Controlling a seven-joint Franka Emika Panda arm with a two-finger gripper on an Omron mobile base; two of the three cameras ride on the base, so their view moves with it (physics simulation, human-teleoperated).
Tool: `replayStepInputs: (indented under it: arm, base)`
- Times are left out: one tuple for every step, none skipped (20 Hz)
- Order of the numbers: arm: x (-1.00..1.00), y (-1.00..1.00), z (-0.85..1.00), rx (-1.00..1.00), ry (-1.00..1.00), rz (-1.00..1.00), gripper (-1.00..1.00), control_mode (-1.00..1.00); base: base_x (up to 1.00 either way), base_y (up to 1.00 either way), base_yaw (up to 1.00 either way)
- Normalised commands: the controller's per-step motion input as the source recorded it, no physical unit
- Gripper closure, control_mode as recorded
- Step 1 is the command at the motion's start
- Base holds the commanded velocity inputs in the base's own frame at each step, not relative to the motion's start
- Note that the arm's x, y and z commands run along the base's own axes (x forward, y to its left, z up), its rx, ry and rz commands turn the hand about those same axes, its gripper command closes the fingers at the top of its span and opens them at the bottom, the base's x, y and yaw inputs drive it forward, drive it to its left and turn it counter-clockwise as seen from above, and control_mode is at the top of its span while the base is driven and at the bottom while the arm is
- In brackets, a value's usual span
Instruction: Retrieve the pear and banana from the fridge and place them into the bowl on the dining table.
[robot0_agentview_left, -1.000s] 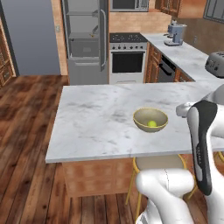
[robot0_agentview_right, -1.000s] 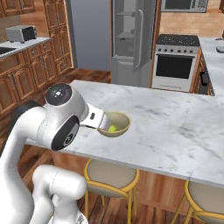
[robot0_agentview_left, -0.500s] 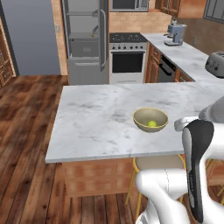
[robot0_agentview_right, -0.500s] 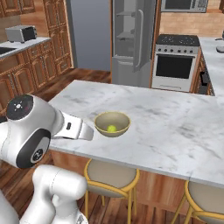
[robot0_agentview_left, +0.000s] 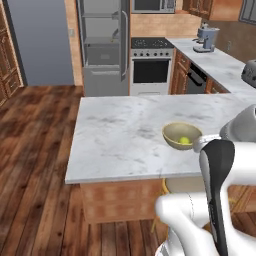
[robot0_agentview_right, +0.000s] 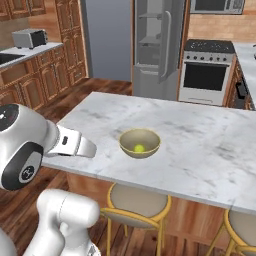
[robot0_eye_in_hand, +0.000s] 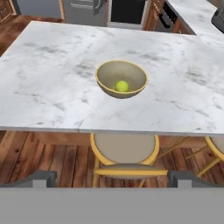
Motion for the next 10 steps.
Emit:
replayStepInputs:
  arm:
    - [0.0, 0.0, 0.0, 0.0, 0.0, 0.0, -1.0, 1.0]
    - [0.0, 0.0, 0.0, 0.0, 0.0, 0.0, -1.0, 1.0]
    - [0.0, 0.0, 0.0, 0.0, 0.0, 0.0, -1.0, 1.0]
    - [0.0, 0.0, 0.0, 0.0, 0.0, 0.0, -1.0, 1.0]
    - [0.0, 0.0, 0.0, 0.0, 0.0, 0.0, -1.0, 1.0]
    - [0.0, 0.0, 0.0, 0.0, 0.0, 0.0, -1.0, 1.0]
    - [0.0, 0.0, 0.0, 0.0, 0.0, 0.0, -1.0, 1.0]
    - [0.0, 0.0, 0.0, 0.0, 0.0, 0.0, -1.0, 1.0]
    - [0.0, 0.0, 0.0, 0.0, 0.0, 0.0, -1.0, 1.0]
    - [0.0, 0.0, 0.0, 0.0, 0.0, 0.0, -1.0, 1.0]
  base:
    - [-0.06, 0.63, 0.09]
    - [-0.06, 0.66, 0.1]
    - [-0.05, 0.71, 0.1]
    - [-0.01, 0.75, 0.11]
    - [-0.01, 0.79, 0.11]
    - [0.0, 0.84, 0.1]
    - [0.0, 0.94, 0.09]
    - [0.0, 1.0, 0.09]
    - [0.0, 1.0, 0.07]
    - [0.0, 1.0, 0.07]
